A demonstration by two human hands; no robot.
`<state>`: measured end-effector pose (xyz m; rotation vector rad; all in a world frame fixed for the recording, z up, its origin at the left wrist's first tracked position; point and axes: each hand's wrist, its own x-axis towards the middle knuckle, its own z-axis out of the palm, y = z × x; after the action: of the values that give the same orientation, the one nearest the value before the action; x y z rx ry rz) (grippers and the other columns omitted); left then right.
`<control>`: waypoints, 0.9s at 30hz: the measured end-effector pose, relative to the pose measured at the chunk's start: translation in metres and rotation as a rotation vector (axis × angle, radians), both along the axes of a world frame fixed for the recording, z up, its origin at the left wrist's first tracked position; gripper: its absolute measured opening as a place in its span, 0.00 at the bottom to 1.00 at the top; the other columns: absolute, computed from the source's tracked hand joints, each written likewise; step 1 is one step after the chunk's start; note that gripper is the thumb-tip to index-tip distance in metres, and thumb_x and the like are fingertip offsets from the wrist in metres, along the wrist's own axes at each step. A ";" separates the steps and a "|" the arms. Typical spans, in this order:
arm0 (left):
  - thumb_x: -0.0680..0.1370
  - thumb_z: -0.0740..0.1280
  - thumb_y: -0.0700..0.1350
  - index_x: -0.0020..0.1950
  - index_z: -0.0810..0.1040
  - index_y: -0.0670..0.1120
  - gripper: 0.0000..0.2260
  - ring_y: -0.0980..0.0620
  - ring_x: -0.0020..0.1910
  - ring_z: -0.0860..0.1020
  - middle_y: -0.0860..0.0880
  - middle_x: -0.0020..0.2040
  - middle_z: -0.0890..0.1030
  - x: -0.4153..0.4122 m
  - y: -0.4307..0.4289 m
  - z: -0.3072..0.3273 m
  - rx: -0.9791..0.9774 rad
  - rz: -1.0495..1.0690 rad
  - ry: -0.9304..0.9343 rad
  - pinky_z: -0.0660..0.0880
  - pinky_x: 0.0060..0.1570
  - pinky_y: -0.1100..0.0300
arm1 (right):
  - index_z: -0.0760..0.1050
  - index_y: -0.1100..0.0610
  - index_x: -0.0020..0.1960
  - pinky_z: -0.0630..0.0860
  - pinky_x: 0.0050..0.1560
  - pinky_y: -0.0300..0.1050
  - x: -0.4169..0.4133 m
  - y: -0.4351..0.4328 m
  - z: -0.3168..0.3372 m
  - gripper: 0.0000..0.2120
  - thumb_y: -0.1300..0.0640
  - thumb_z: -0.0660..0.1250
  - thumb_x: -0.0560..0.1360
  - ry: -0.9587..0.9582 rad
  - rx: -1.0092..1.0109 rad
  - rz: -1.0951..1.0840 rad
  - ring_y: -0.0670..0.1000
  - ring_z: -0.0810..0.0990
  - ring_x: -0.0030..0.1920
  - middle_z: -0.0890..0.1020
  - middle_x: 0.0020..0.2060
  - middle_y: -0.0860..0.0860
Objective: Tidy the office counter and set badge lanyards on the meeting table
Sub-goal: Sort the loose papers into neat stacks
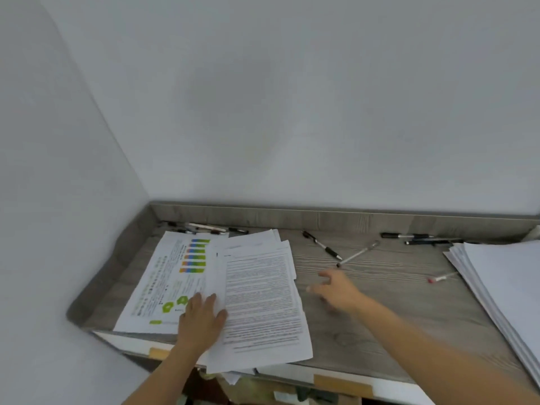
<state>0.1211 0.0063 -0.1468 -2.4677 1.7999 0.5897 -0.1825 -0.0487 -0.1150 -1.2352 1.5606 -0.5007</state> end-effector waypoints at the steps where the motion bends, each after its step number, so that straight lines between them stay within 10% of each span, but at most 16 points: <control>1: 0.82 0.51 0.60 0.79 0.52 0.51 0.28 0.44 0.78 0.49 0.44 0.80 0.49 0.003 0.003 -0.002 0.016 -0.046 -0.024 0.53 0.74 0.47 | 0.61 0.57 0.75 0.79 0.49 0.45 0.013 -0.002 0.001 0.36 0.51 0.74 0.73 -0.068 0.069 -0.034 0.52 0.78 0.56 0.76 0.61 0.55; 10: 0.83 0.52 0.56 0.75 0.62 0.49 0.23 0.49 0.70 0.65 0.51 0.73 0.66 0.046 -0.001 -0.002 -0.171 -0.170 -0.012 0.64 0.67 0.52 | 0.79 0.53 0.41 0.82 0.48 0.50 0.075 -0.001 -0.017 0.05 0.58 0.70 0.76 0.096 -0.017 -0.063 0.50 0.85 0.40 0.86 0.43 0.51; 15: 0.81 0.60 0.52 0.68 0.70 0.47 0.18 0.48 0.62 0.70 0.47 0.65 0.72 0.052 -0.019 0.004 -0.229 -0.038 0.216 0.69 0.60 0.55 | 0.81 0.59 0.48 0.82 0.46 0.53 0.050 -0.008 0.011 0.04 0.60 0.67 0.79 0.014 -0.125 -0.212 0.54 0.85 0.41 0.85 0.39 0.51; 21: 0.79 0.66 0.46 0.70 0.69 0.44 0.21 0.49 0.56 0.76 0.48 0.60 0.77 0.026 -0.052 0.027 -0.180 0.517 1.132 0.75 0.55 0.55 | 0.79 0.64 0.53 0.81 0.34 0.42 0.066 -0.006 0.020 0.06 0.62 0.66 0.79 -0.189 0.036 -0.215 0.52 0.86 0.39 0.86 0.41 0.53; 27: 0.79 0.65 0.41 0.66 0.69 0.47 0.16 0.54 0.48 0.75 0.51 0.54 0.77 0.016 -0.059 0.028 -0.147 0.480 1.153 0.72 0.42 0.63 | 0.73 0.54 0.58 0.83 0.43 0.52 0.101 -0.013 0.000 0.13 0.58 0.71 0.75 0.022 -0.020 -0.143 0.52 0.86 0.41 0.84 0.47 0.49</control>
<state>0.1373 -0.0528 -0.1188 -2.8899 1.3414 2.3472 -0.0819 -0.0613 -0.1146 -1.1534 1.6740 -0.5974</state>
